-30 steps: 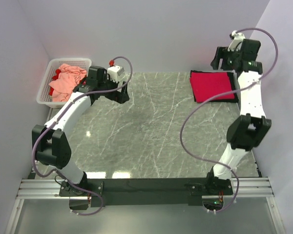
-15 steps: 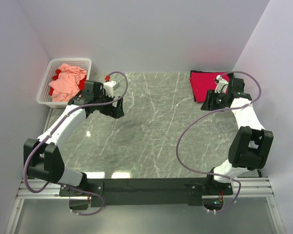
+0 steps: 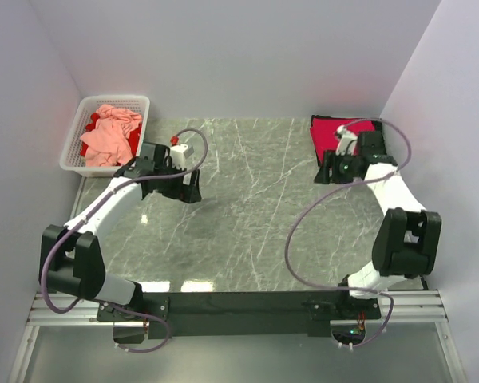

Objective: Fold and stack the t-shirts
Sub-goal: Neatly place the folded tshirt to the corner

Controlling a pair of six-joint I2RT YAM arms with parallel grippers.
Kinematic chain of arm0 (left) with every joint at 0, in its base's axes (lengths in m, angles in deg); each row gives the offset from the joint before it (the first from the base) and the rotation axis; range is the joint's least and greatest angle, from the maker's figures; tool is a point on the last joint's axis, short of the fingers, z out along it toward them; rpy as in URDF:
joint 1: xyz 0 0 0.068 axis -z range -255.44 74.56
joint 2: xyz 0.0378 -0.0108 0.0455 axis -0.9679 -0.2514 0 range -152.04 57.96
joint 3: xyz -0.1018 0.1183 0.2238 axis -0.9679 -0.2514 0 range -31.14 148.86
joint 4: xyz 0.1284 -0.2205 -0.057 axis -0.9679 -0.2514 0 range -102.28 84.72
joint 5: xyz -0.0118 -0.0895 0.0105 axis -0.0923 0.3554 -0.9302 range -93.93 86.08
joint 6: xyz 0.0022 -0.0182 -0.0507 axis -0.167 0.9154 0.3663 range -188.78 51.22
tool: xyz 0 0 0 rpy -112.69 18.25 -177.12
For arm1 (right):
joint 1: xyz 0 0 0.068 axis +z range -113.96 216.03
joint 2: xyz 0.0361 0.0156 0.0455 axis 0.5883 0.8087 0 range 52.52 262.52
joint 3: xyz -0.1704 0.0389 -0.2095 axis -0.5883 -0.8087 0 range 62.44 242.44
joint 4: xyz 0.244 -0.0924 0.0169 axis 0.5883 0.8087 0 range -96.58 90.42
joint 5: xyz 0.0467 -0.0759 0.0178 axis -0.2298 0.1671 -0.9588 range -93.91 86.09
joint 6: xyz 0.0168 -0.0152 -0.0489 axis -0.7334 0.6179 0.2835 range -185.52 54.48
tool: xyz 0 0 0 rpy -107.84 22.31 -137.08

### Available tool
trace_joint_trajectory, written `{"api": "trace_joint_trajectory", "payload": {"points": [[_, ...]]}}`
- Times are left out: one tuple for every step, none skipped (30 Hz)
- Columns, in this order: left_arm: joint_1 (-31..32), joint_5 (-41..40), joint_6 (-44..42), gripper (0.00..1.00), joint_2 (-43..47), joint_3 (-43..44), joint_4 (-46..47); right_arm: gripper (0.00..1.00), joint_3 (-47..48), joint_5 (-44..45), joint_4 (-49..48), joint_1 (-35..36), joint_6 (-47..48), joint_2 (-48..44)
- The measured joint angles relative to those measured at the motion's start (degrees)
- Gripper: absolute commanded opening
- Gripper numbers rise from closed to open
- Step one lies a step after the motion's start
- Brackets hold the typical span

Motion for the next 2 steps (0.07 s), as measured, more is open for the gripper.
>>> {"api": "trace_joint_trajectory", "payload": {"points": [[0.00,-0.28,0.13,1.00,0.00,-0.44,0.15,0.70,-1.75,0.09,-0.04,1.44,0.02,-1.51],[0.00,-0.70,0.28,1.00,0.00,-0.68,0.15,0.72,-3.26,0.26,0.15,2.84,0.02,-3.10]]}}
